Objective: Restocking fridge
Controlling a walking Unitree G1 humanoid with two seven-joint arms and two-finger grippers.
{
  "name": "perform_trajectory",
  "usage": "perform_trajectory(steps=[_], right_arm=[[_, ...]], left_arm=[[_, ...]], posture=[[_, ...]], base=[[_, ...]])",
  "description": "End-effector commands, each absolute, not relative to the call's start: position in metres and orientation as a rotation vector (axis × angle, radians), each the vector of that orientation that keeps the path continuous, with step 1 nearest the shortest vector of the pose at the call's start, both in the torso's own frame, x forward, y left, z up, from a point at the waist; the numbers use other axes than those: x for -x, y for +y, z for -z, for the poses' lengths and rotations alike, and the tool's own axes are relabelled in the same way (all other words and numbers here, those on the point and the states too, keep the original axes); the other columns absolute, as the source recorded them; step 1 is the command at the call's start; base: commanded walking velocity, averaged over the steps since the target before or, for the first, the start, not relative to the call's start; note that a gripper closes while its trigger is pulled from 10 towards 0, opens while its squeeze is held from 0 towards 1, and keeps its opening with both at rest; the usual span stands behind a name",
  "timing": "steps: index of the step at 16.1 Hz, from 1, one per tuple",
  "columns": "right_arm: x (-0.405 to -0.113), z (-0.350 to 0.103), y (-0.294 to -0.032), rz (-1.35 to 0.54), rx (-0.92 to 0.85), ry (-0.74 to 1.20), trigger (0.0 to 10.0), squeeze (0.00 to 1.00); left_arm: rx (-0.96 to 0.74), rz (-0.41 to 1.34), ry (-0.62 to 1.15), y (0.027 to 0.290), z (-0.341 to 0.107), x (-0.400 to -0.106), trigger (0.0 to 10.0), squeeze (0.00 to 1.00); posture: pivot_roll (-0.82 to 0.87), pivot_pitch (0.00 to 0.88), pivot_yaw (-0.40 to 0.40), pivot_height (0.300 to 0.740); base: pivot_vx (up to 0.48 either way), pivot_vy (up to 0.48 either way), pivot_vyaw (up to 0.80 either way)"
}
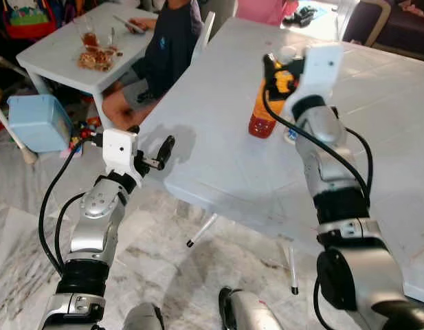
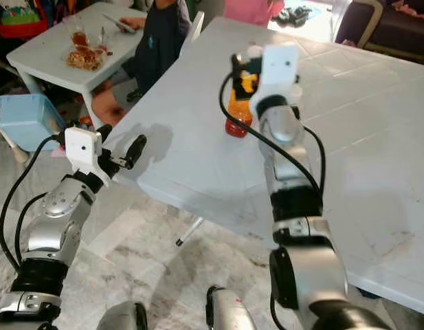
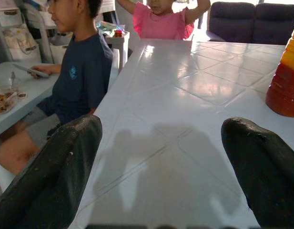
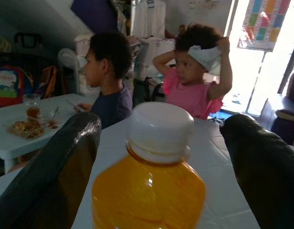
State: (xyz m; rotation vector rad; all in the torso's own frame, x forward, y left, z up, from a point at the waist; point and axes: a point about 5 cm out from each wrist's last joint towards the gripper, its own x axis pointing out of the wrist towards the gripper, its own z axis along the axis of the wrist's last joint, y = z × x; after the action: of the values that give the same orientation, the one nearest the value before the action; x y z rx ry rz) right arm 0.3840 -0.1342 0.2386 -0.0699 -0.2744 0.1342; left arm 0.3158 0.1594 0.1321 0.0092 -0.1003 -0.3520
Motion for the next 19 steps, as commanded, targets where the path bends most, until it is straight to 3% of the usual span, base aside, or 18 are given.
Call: perform_trajectory(steps=[1, 2, 3, 4, 5, 19], right_arm=[[-0.387, -0.243, -0.131, -0.153, 0.067, -0.272, 10.0, 0.00], [-0.388, -0.243, -0.129, -0.164, 0.066, -0.263, 10.0, 0.00], [-0.389, -0.242, -0.130, -0.163, 0.071, -0.254, 4.8, 0.00], [-0.389, -0.242, -0.130, -0.169, 0.084, -0.254, 3.1, 0.00], [-0.390, -0.239, -0.131, -0.161, 0.116, -0.240, 0.0, 0.00], [-0.390, -0.226, -0.141, -0.155, 0.095, -0.177, 0.0, 0.00]], left_arm=[[-0.024, 0.363, -0.101, 0.158, -0.134, -0.316, 10.0, 0.00], [-0.023, 0.363, -0.101, 0.158, -0.134, -0.316, 10.0, 0.00], [-0.022, 0.363, -0.100, 0.158, -0.134, -0.315, 10.0, 0.00], [-0.022, 0.363, -0.100, 0.157, -0.134, -0.315, 10.0, 0.00], [-0.022, 0.363, -0.096, 0.157, -0.132, -0.314, 10.0, 0.00], [-0.020, 0.347, -0.074, 0.157, -0.125, -0.313, 10.0, 0.00]], posture=[[-0.07, 0.136, 0.003, 0.740], [-0.07, 0.136, 0.003, 0.740], [-0.06, 0.136, 0.000, 0.740], [-0.06, 0.137, -0.002, 0.740], [-0.06, 0.136, -0.002, 0.740], [-0.07, 0.114, -0.020, 0.740]], base=[[0.000, 0.000, 0.00], [0.000, 0.000, 0.00], [0.000, 0.000, 0.00], [0.000, 0.000, 0.00], [0.000, 0.000, 0.00], [0.000, 0.000, 0.00]])
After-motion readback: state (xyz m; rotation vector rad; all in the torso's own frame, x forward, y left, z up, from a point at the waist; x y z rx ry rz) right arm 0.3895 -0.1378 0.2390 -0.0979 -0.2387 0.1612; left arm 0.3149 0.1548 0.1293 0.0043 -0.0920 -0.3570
